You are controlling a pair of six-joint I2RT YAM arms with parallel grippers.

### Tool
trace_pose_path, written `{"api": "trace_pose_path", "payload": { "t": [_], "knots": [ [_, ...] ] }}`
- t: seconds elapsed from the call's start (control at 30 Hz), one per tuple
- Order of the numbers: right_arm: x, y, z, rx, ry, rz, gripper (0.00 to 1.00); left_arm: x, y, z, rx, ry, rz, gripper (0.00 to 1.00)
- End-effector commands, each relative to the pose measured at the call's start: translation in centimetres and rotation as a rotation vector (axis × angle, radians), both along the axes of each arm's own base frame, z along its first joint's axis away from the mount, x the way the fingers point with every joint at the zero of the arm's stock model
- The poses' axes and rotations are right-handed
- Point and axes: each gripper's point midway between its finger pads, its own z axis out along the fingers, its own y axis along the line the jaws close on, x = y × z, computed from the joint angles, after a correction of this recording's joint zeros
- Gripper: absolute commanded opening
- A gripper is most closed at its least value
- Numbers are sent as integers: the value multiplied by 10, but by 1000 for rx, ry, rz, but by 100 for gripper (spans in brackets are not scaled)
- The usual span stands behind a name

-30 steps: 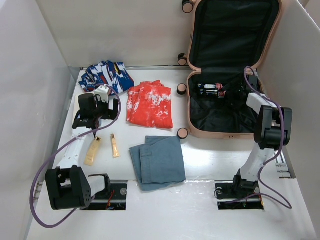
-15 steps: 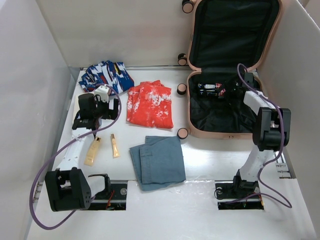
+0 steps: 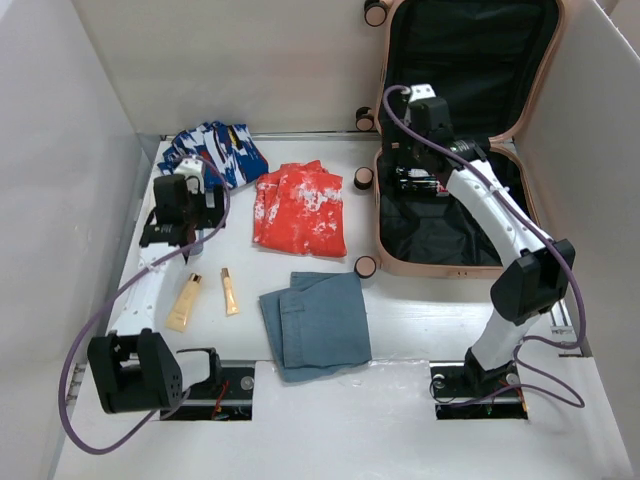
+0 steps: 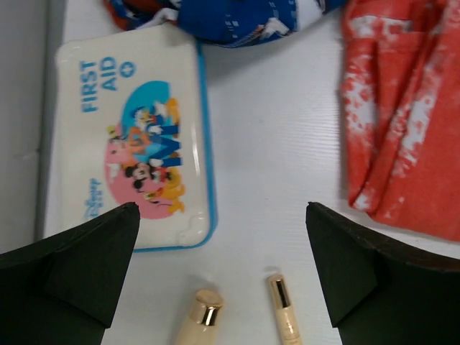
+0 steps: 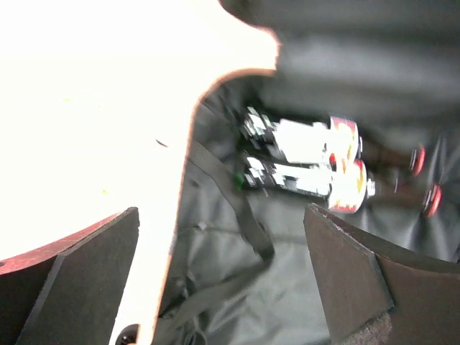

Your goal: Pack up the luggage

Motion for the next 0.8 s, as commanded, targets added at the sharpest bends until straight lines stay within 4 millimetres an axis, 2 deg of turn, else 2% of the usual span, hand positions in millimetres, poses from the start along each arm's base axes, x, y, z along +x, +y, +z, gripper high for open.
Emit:
{"api": "trace_pose_path", "payload": {
  "t": [0.0, 0.03, 0.07, 0.17, 0.2, 0.23, 0.27, 0.3, 0.33, 0.37, 0.4, 0.43, 0.47, 0.5, 0.53, 0.57, 0.63, 0.67, 0.77],
  "knots": [
    [6, 21, 56, -149, -145, 160, 100, 9, 38, 29, 76, 59, 165, 99],
    [3, 34, 56, -130, -143, 208, 100, -1, 43, 22, 75, 107, 180, 99],
    [5, 49, 66, -122, -192, 267, 100, 7, 63, 27, 61, 135, 223, 99],
    [0, 97, 79, -18, -266, 446, 100, 0, 86, 13, -73, 276, 260, 99],
    [-2, 106, 85, 11, -293, 491, 100, 9, 103, 10, -168, 292, 265, 99],
    [-13, 131, 87, 63, -307, 603, 100, 11, 109, 6, -201, 312, 246, 99],
    [-20, 148, 89, 89, -324, 665, 100, 8, 112, -2, -232, 355, 239, 99],
    [-20, 162, 89, 109, -345, 709, 100, 15, 117, -13, -256, 388, 241, 99],
    [-26, 175, 82, 126, -328, 760, 100, 18, 122, -19, -248, 400, 220, 99],
    [-33, 191, 95, 141, -353, 800, 100, 18, 123, -27, -249, 421, 214, 99],
    [-34, 201, 82, 144, -313, 828, 100, 24, 125, -31, -245, 412, 213, 99],
    [-36, 208, 83, 152, -314, 849, 100, 25, 124, -44, -259, 428, 208, 99],
    [-44, 219, 81, 161, -300, 886, 100, 27, 130, -48, -258, 420, 218, 99],
    [-45, 221, 81, 165, -299, 894, 100, 37, 135, -48, -245, 382, 217, 99],
    [-49, 229, 75, 170, -286, 916, 100, 38, 146, -57, -244, 391, 242, 99],
    [-51, 230, 75, 174, -285, 926, 100, 46, 147, -56, -251, 373, 229, 99],
    [-63, 242, 59, 173, -247, 956, 100, 53, 157, -59, -281, 354, 243, 99],
    [-68, 245, 61, 176, -256, 965, 100, 61, 162, -61, -298, 341, 237, 99],
    [-76, 250, 42, 182, -205, 982, 100, 70, 160, -78, -328, 359, 204, 99]
  ]
}}
